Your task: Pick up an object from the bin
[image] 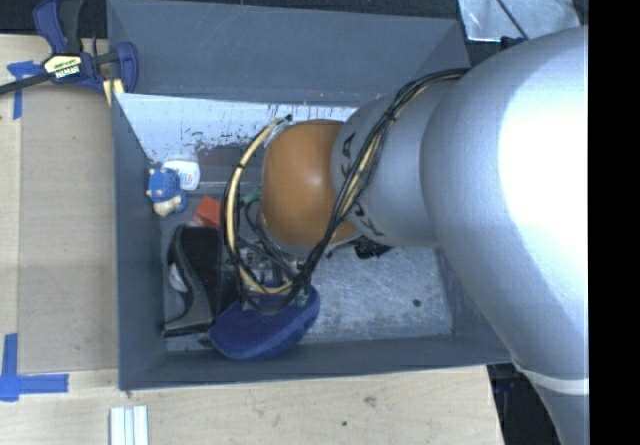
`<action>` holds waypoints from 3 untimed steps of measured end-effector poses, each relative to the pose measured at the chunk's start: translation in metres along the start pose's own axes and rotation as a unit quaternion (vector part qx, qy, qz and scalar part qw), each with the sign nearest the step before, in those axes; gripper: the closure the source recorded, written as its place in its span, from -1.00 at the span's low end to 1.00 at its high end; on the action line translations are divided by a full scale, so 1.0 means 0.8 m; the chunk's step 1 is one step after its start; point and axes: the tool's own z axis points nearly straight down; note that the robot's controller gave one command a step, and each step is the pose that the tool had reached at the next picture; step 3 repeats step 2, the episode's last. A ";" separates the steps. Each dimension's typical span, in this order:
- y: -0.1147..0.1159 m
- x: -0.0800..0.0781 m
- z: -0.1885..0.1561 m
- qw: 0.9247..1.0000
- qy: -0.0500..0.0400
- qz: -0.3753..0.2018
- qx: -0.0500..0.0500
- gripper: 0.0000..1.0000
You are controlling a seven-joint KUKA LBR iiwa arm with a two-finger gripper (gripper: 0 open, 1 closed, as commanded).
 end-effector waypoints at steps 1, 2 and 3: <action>-0.001 0.012 -0.156 1.000 -0.004 -0.014 -0.001 1.00; 0.026 0.005 -0.393 1.000 -0.005 -0.029 -0.001 1.00; 0.026 0.005 -0.393 1.000 -0.005 -0.029 -0.001 1.00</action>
Offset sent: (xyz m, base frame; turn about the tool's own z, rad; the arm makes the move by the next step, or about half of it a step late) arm -0.0127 -0.0005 0.1198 -0.0291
